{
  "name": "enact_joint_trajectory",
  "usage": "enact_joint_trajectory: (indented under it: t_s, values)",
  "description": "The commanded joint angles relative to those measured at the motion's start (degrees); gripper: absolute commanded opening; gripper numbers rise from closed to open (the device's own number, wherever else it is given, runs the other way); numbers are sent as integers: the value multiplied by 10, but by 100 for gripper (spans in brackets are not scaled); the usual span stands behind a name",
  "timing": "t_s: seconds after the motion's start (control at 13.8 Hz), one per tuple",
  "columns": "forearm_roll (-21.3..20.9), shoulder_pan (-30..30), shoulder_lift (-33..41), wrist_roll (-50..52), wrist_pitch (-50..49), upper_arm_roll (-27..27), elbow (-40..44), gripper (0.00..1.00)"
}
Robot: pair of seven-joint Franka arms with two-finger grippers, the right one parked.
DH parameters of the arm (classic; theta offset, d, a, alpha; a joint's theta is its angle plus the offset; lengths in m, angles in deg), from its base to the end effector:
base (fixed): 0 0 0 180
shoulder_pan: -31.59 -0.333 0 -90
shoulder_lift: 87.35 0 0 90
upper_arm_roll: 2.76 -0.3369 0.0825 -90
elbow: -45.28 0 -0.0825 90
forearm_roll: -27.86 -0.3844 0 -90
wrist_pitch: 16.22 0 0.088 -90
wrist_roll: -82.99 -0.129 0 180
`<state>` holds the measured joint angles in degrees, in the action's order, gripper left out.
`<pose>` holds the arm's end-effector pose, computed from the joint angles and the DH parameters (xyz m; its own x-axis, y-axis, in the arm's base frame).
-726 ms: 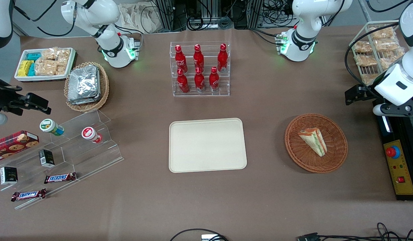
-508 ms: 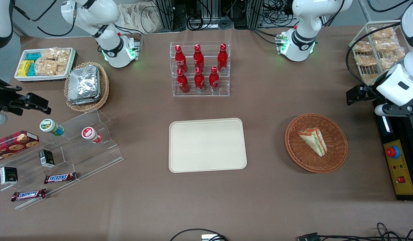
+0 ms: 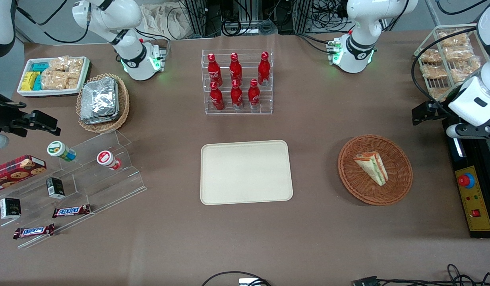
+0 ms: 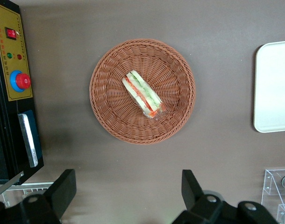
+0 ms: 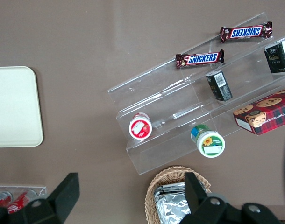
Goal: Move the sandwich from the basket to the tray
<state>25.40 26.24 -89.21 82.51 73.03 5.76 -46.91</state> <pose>0.5590 -0.0241 0.5866 0.9945 -0.0632 -0.0836 -0.0665 -0.9971 -0.0373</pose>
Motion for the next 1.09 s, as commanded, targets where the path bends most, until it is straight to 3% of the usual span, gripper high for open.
enact_joint_trajectory:
  t_s: [0.0,0.29,0.73,1.02]
  values:
    - [-6,1,0,6,0,0,-1,100]
    - [-6,-3,-6,35,0,-2,-6,100]
    - [6,-3,-94,250,41,1,-6,100]
    - [7,-5,-159,301,108,0,-18,100]
